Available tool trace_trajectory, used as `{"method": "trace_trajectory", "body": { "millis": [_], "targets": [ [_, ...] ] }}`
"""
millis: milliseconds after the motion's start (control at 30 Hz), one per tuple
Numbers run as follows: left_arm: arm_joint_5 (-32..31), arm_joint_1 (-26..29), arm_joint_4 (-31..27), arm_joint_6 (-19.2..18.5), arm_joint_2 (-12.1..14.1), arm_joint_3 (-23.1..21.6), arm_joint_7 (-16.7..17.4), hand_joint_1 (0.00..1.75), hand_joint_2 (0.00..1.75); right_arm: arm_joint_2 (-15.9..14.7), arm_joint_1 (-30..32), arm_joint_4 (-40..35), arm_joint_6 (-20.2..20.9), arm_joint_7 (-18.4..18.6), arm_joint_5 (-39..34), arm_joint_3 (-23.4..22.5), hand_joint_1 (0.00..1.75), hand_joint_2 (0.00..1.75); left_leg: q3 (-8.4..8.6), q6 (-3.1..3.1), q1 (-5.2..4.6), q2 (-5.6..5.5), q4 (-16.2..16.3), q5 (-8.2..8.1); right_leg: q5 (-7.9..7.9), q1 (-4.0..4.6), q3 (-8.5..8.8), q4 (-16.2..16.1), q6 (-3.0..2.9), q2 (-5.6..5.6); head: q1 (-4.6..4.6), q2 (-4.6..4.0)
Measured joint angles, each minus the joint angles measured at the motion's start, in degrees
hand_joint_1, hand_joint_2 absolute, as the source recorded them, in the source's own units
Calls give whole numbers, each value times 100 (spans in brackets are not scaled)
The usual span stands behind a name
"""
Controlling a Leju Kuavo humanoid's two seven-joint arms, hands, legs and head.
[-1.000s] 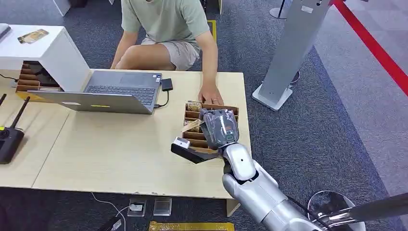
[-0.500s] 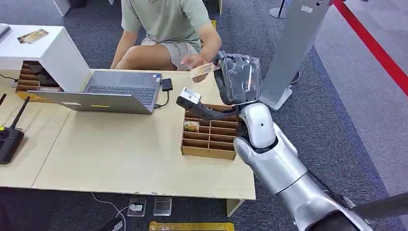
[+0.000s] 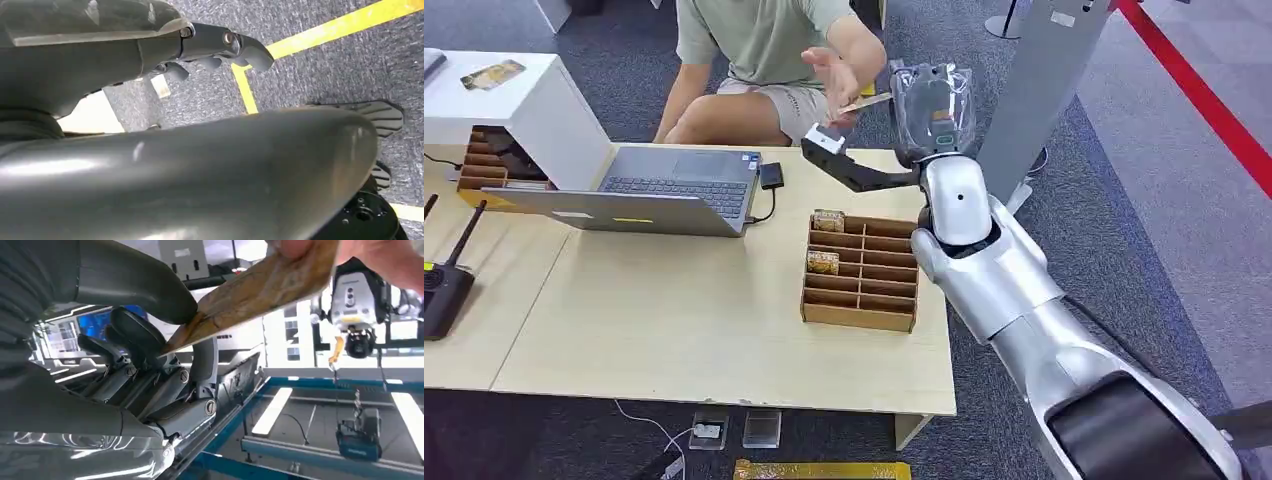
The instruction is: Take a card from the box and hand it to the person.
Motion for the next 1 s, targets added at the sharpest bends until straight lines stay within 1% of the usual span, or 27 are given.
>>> {"method": "trace_trajectory", "body": {
  "millis": [67, 100, 133, 167, 267, 467, 533, 633, 667, 733, 800, 900, 933, 967, 1000],
  "targets": [
    [0, 0, 0, -7, 9, -28, -15, 0, 0, 20, -41, 203, 15, 0, 2, 0, 175, 175, 0, 0, 0, 0, 0, 0, 0, 0, -1, 0, 0, 0, 0, -2],
    [0, 1, 0, -7, 11, -35, -28, 0, 0, 28, -52, 295, 17, 0, 0, 0, 99, 175, 0, 0, 0, 0, 0, 0, 0, 0, -1, 0, 0, 0, 0, 0],
    [0, 0, 0, -7, 15, -41, -44, 0, 0, 31, -56, 367, 15, -2, -4, 2, 9, 175, 1, 0, 0, 0, 0, 0, 0, 0, -1, 0, 0, 0, -2, -2],
    [0, 0, 0, -7, 17, -50, -57, 0, 0, 31, -56, 422, 11, -7, -22, 2, 0, 175, 0, 0, 0, 0, 0, 0, 0, 0, -1, 0, 0, 0, 2, -2],
    [0, 1, 0, -4, 24, -105, -68, 0, 0, 33, -56, 557, -35, -72, -100, 2, 0, 175, 0, 0, 0, 0, 0, 0, 0, 0, -2, 0, 0, 0, 0, -2],
    [0, 1, 0, 2, 28, -125, -74, 0, 0, 79, 86, 581, -103, -376, -538, -4, 0, 175, 1, 0, 0, 1, 0, 0, 0, 0, -1, 0, 0, 1, 0, -2],
    [0, 0, 0, 9, 26, -125, -74, 0, 0, 124, 186, 513, -105, -574, -904, -33, 0, 175, 0, 0, 0, 1, 0, 0, 0, 0, -1, 0, 0, 1, 0, -2],
    [0, 1, 0, 9, 28, -125, -81, 0, 0, 199, 406, 267, -81, -941, -1657, -70, 0, 175, 1, 0, 0, 1, 0, 0, 0, 0, 0, 0, 0, 1, 2, -2],
    [0, 1, 0, 11, 28, -125, -92, 0, 0, 227, 530, 148, -28, -1098, -1991, -96, 0, 175, 1, 0, 0, 1, 0, 0, 0, 0, -1, 0, 0, 1, 4, -2],
    [0, -2, 0, 9, 26, -125, -96, 0, 0, 310, 789, -225, 133, -1453, -2895, -144, 0, 175, 1, 0, 0, 1, 0, 0, 0, 0, -2, 0, 0, 1, 0, -2],
    [0, 3, 0, 0, 26, -125, -122, 0, 0, 343, 978, -458, 267, -1583, -3335, -146, 0, 175, 1, 0, 1, 1, 0, 0, 0, 1, -2, 0, 0, 0, 0, -2],
    [0, -3, 0, -17, 28, -135, -216, 0, 0, 411, 1315, -1002, 606, -1871, -4246, -133, 0, 175, 0, -1, 0, 1, 0, -1, -1, 1, -2, 0, 0, 2, 2, -2],
    [0, -4, 0, -20, 28, -138, -230, 0, 0, 431, 1414, -1068, 680, -1926, -4417, -129, 0, 175, 1, -1, 1, 1, 0, -1, -1, 1, -2, 0, 0, 2, 0, -2],
    [0, -4, 0, -20, 28, -151, -271, 0, 0, 474, 1486, -1258, 854, -2076, -4865, -110, 0, 175, 0, -1, 1, 2, 0, -1, -1, 0, -3, 0, 0, 2, 0, -2],
    [0, -6, 0, -17, 28, -166, -278, 0, 0, 505, 1544, -1352, 929, -2151, -5021, -96, 0, 175, 0, 0, 1, 1, 0, 0, -1, 0, -3, 0, 0, 2, -4, -2]
  ]
}}
